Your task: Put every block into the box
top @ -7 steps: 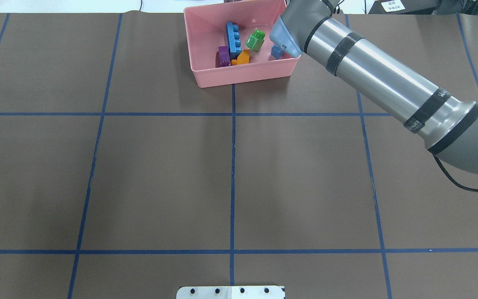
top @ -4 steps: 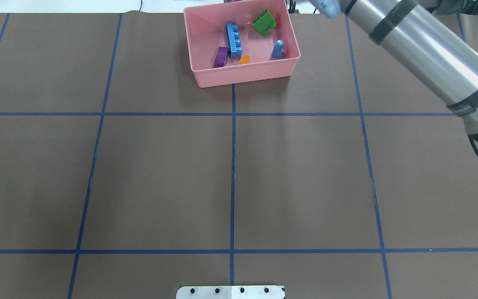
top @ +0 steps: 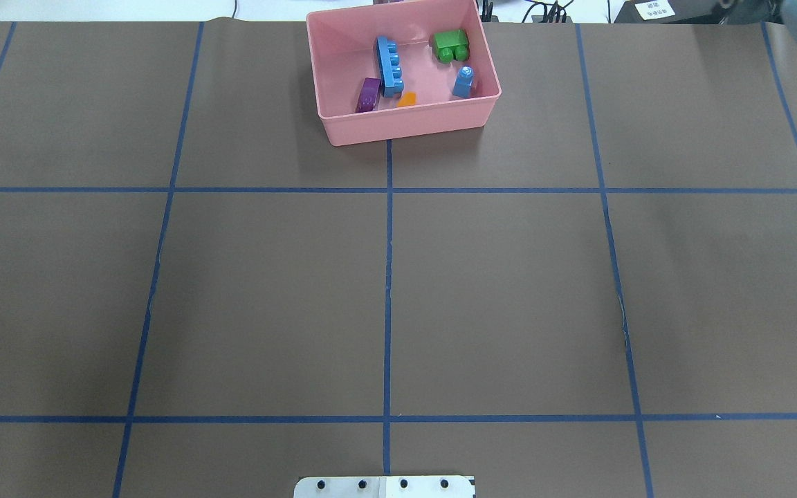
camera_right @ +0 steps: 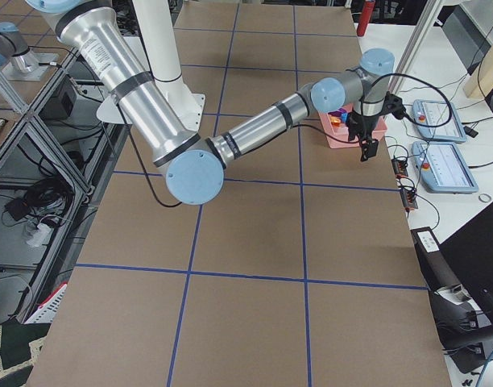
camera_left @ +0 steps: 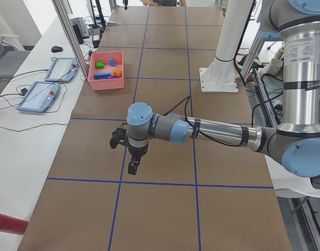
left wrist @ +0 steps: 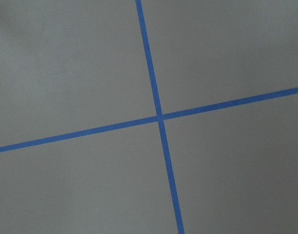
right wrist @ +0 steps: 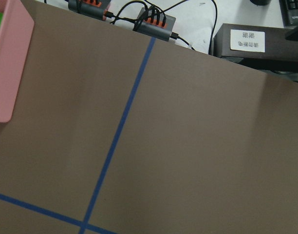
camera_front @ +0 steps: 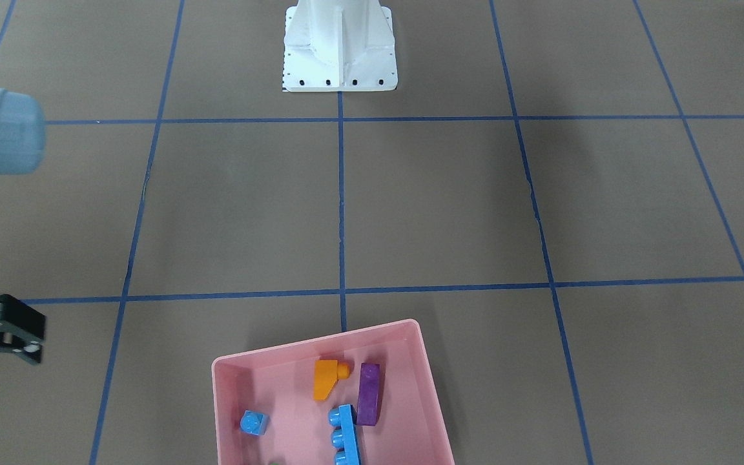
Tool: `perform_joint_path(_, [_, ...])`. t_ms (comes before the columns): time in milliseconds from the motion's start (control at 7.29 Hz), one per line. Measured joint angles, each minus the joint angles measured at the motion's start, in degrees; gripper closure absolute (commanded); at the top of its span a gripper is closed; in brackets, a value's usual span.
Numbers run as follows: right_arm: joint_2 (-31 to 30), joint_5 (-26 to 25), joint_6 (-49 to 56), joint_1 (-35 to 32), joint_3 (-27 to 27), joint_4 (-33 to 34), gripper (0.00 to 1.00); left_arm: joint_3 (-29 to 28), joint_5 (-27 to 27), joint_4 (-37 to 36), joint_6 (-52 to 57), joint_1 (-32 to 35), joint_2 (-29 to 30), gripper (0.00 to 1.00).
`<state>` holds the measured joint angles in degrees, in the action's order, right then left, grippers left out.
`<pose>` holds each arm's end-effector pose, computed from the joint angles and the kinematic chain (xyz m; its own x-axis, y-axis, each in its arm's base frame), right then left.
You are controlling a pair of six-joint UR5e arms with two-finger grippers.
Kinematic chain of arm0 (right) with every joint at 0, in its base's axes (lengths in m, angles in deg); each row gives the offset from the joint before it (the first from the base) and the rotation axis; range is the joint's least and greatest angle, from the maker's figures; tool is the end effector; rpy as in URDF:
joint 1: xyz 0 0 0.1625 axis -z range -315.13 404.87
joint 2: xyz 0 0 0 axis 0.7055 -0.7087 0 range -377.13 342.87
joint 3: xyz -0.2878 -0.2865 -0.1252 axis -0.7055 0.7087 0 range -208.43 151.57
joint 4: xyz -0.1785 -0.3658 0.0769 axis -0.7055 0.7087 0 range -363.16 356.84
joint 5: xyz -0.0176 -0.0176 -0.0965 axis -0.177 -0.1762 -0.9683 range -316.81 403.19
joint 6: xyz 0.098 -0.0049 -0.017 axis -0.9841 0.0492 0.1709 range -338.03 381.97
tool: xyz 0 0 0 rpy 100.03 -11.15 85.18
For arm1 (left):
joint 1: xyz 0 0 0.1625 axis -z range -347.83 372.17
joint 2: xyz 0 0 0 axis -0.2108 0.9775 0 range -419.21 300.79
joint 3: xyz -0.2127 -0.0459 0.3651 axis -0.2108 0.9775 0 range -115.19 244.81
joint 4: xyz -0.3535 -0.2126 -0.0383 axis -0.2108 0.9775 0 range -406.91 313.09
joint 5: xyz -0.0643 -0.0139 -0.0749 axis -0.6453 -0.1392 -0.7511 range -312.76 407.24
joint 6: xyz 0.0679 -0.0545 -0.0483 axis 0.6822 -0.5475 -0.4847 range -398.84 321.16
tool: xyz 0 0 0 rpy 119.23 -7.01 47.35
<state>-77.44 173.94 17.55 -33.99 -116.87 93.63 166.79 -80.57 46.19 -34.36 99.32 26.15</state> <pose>-0.0637 -0.6771 0.3808 0.7092 -0.3079 0.6343 0.1257 0.9404 0.3159 -0.0490 -0.4700 0.5953 0.7773 0.2266 -0.5869 -0.1100 0.9675 0.2279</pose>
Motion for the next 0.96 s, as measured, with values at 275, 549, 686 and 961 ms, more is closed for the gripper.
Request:
perform_joint_path(275, [-12.79,1.14,7.34,-6.22,-3.70,-2.43,0.00,-0.62,-0.57,-3.30,5.32,1.91,-0.34,0.00])
perform_joint_path(549, [-27.65,2.01,8.69,-10.37,-3.97,-14.62,0.00,-0.71,-0.78,-3.99,6.17,2.43,-1.09,0.00])
perform_joint_path(686, [-34.19,2.49,8.22,-11.37,-3.70,-20.66,0.00,-0.78,-0.81,-4.12,6.10,2.46,-1.05,0.00])
perform_joint_path(961, [-40.36,5.44,6.81,-13.86,-4.05,-21.80,0.00,-0.87,-0.80,-4.90,5.61,2.49,-0.51,0.00])
